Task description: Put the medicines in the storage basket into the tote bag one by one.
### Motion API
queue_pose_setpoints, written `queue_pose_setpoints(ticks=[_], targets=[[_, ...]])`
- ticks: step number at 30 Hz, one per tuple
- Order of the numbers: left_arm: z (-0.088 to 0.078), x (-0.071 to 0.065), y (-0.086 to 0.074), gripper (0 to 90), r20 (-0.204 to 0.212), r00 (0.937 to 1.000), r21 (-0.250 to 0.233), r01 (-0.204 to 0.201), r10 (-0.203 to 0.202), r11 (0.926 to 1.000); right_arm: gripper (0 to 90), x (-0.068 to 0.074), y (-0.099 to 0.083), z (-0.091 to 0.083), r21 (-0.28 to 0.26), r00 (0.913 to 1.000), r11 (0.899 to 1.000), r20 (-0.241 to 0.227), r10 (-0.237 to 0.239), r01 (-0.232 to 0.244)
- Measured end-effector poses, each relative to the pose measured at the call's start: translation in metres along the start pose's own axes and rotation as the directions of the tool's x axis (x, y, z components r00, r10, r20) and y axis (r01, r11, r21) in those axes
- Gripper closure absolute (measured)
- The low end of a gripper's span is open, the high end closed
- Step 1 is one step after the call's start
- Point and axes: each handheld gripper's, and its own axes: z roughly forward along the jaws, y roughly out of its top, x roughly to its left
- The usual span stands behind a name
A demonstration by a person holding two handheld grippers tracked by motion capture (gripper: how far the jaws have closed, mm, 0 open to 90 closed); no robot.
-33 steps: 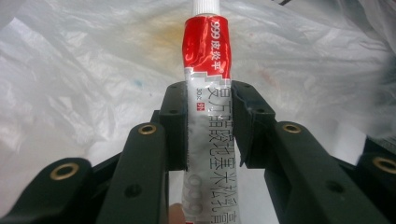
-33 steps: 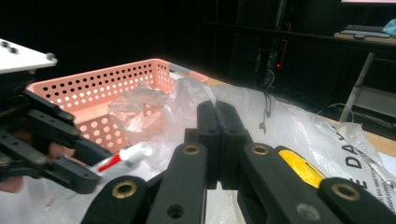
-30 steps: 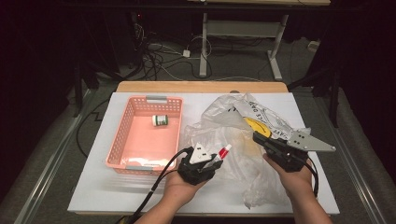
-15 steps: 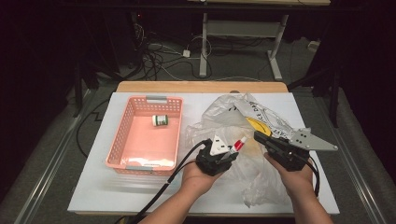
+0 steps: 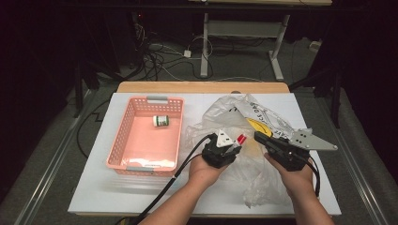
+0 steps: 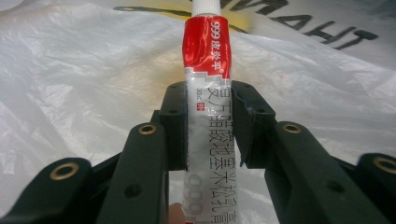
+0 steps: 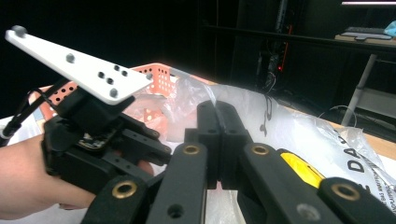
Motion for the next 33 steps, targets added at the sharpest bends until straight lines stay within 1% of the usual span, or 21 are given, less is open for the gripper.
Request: queue_pose_setpoints(ticks=[4,9,11,16,17,19,24,25,26,27,28,29,30,32,33], targets=[[0.008,0.002,0.000,66.9,-0.016,0.9998,0.011,0.012,-0.011,0.9999,90.0,-0.001,-0.001,0.000,0.005,1.0000,1.000,0.001,0.008,-0.008],[0.019,0.001,0.002,66.9,-0.038,0.9992,0.021,0.012,-0.011,0.9997,90.0,-0.002,-0.002,0.001,0.001,0.9999,1.000,0.001,0.012,-0.012],[0.024,0.002,0.002,66.9,-0.040,0.9991,0.024,0.014,-0.013,0.9996,90.0,-0.002,-0.001,0.001,0.000,0.9999,1.000,0.002,0.013,-0.013],[0.036,0.001,0.003,66.9,-0.049,0.9988,0.049,0.003,-0.001,0.9988,90.0,-0.002,-0.001,0.001,-0.002,0.9999,1.000,0.002,0.014,-0.014],[0.038,0.001,0.003,66.8,-0.049,0.9988,0.060,-0.002,0.005,0.9982,90.0,-0.002,-0.001,0.001,-0.003,0.9999,1.000,0.002,0.013,-0.013],[0.042,0.001,0.001,66.8,-0.050,0.9987,0.075,0.004,0.000,0.9972,90.0,-0.003,-0.001,0.000,-0.004,0.9999,1.000,0.003,0.012,-0.012],[0.050,0.003,-0.002,66.8,-0.065,0.9979,0.114,0.004,0.004,0.9935,90.0,-0.004,0.000,-0.001,-0.011,0.9997,1.000,0.004,0.024,-0.023],[0.051,0.003,-0.003,66.8,-0.063,0.9980,0.123,0.005,0.003,0.9924,90.0,-0.004,0.000,-0.001,-0.013,0.9996,1.000,0.004,0.028,-0.028],[0.054,0.003,-0.004,66.7,-0.063,0.9979,0.123,0.021,-0.013,0.9922,90.0,-0.004,0.000,-0.001,-0.013,0.9996,1.000,0.005,0.028,-0.028],[0.056,0.003,-0.004,66.8,-0.062,0.9980,0.133,0.020,-0.012,0.9910,90.0,-0.004,0.000,-0.001,-0.012,0.9997,1.000,0.004,0.026,-0.026],[0.058,0.004,-0.005,66.8,-0.076,0.9971,0.144,0.021,-0.010,0.9894,90.0,-0.004,0.000,-0.001,-0.012,0.9997,1.000,0.004,0.026,-0.026],[0.059,0.005,-0.006,66.9,-0.067,0.9978,0.158,0.016,-0.006,0.9874,90.0,-0.004,0.000,-0.001,-0.013,0.9996,1.000,0.005,0.027,-0.027],[0.060,0.008,-0.007,66.9,-0.079,0.9967,0.170,-0.008,0.022,0.9855,90.0,-0.005,0.000,0.000,-0.014,0.9996,1.000,0.006,0.028,-0.028],[0.063,0.009,-0.007,66.9,-0.087,0.9962,0.167,0.026,-0.011,0.9856,90.0,-0.005,-0.001,-0.001,-0.012,0.9995,0.999,0.007,0.030,-0.029],[0.063,0.009,-0.006,66.9,-0.087,0.9962,0.171,0.017,-0.002,0.9851,90.0,-0.005,-0.001,0.000,-0.012,0.9995,0.999,0.007,0.029,-0.029]])
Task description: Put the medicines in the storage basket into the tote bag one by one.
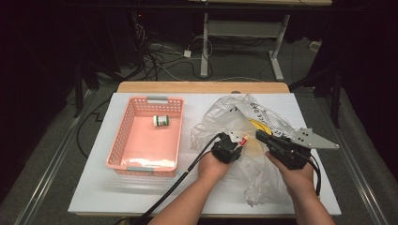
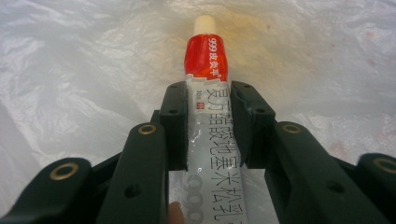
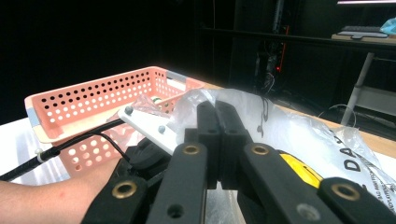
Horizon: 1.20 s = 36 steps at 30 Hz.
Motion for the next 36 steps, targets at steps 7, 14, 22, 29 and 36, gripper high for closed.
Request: queue_pose_setpoints(ticks=[7,14,22,29,36], targets=[[0.001,0.000,0.002,66.8,-0.004,0.9977,0.015,-0.067,0.067,0.9976,90.0,0.000,-0.001,0.000,0.003,1.0000,1.000,0.000,-0.004,0.004],[-0.003,-0.004,0.000,61.4,0.028,0.9996,0.006,-0.005,0.005,1.0000,90.0,0.000,-0.001,0.000,0.006,1.0000,1.000,-0.001,-0.003,0.003],[-0.019,-0.008,-0.006,47.7,0.059,0.9979,-0.040,-0.026,0.028,0.9989,90.0,-0.001,-0.002,-0.001,0.007,1.0000,1.000,-0.001,-0.003,0.003],[-0.038,-0.012,-0.022,39.7,0.143,0.9894,-0.095,-0.012,0.026,0.9954,90.0,0.001,-0.002,-0.001,0.009,1.0000,1.000,-0.001,-0.003,0.003],[-0.058,-0.016,-0.033,24.4,0.167,0.9847,-0.115,-0.030,0.049,0.9930,90.0,0.001,-0.002,-0.001,0.011,1.0000,1.000,-0.002,-0.007,0.007]])
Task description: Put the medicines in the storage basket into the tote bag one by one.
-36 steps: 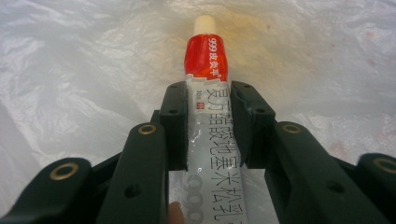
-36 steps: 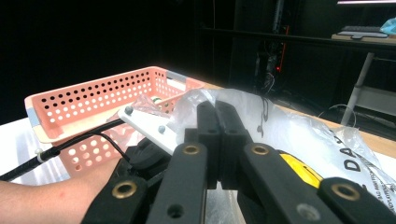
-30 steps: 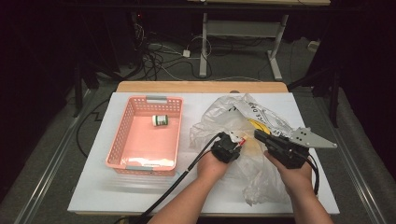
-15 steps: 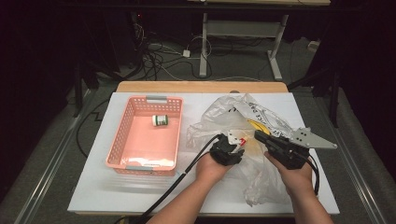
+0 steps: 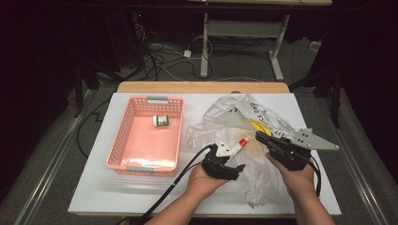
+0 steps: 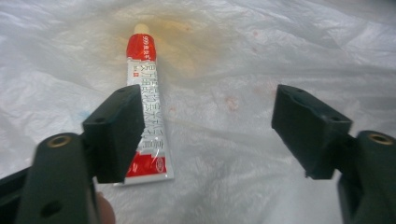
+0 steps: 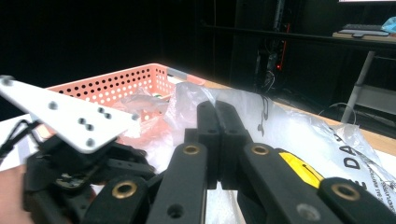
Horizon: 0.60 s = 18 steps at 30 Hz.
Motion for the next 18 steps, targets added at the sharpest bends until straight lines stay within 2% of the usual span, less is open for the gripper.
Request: queue_pose_setpoints(ticks=[4,9,16,18], targets=[[-0.013,-0.005,-0.003,18.5,0.014,0.9999,-0.023,-0.009,0.009,0.9997,90.0,0.000,0.000,0.000,0.001,1.0000,1.000,0.001,-0.001,0.001],[-0.027,-0.010,-0.008,14.0,0.045,0.9989,-0.021,-0.008,0.009,0.9998,90.0,0.000,-0.001,0.000,0.003,1.0000,1.000,-0.001,-0.001,0.001],[-0.051,-0.012,-0.014,0.0,0.043,0.9991,-0.028,0.004,-0.003,0.9996,90.0,0.001,-0.001,0.000,0.000,1.0000,1.000,-0.002,0.001,-0.001],[-0.058,-0.013,-0.014,0.0,0.044,0.9990,-0.028,0.001,0.001,0.9996,90.0,0.001,-0.001,0.000,0.002,1.0000,1.000,-0.002,0.002,-0.002]])
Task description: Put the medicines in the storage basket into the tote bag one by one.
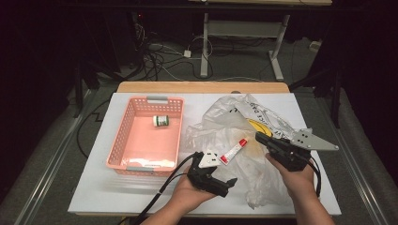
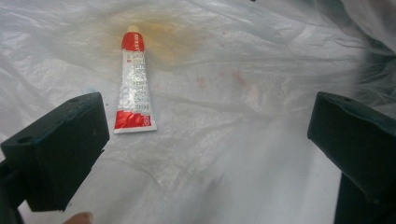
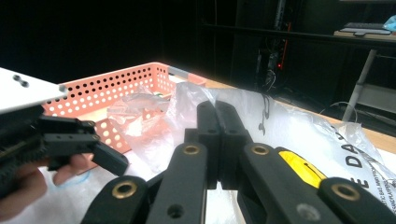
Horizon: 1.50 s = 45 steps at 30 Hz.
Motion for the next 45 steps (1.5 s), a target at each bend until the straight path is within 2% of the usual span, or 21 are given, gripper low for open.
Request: queue_pose_setpoints(ticks=[9,13,17,22,28,34,40,45], targets=[[-0.035,0.002,-0.003,0.0,-0.010,0.9999,-0.034,-0.001,0.001,0.9994,90.0,0.001,0.000,0.000,0.002,1.0000,1.000,-0.001,-0.004,0.004],[-0.048,0.007,-0.006,0.0,-0.004,0.9994,-0.063,0.033,-0.034,0.9974,90.0,0.001,0.000,0.000,0.002,1.0000,1.000,0.000,-0.002,0.002],[-0.058,0.012,-0.009,0.0,-0.036,0.9987,-0.067,0.035,-0.037,0.9971,90.0,0.001,0.000,0.000,0.003,1.0000,1.000,0.001,-0.003,0.003],[-0.074,0.024,-0.010,0.0,-0.055,0.9959,-0.074,0.067,-0.071,0.9950,90.0,0.001,0.000,-0.002,0.002,1.0000,1.000,0.002,-0.005,0.005],[-0.093,0.040,-0.014,0.0,-0.134,0.9862,-0.086,0.086,-0.097,0.9926,90.0,0.002,0.000,-0.002,0.001,1.0000,1.000,0.002,-0.003,0.003],[-0.105,0.054,-0.017,0.0,-0.188,0.9737,-0.097,0.111,-0.128,0.9891,90.0,0.001,0.000,-0.003,-0.003,1.0000,1.000,0.005,-0.008,0.008],[-0.113,0.065,-0.021,0.0,-0.227,0.9621,-0.089,0.134,-0.151,0.9870,90.0,0.000,0.000,-0.004,-0.003,1.0000,1.000,0.008,-0.005,0.005],[-0.119,0.076,-0.025,0.0,-0.251,0.9510,-0.097,0.161,-0.181,0.9821,90.0,-0.001,0.000,-0.004,-0.001,0.9999,1.000,0.009,-0.005,0.005]])
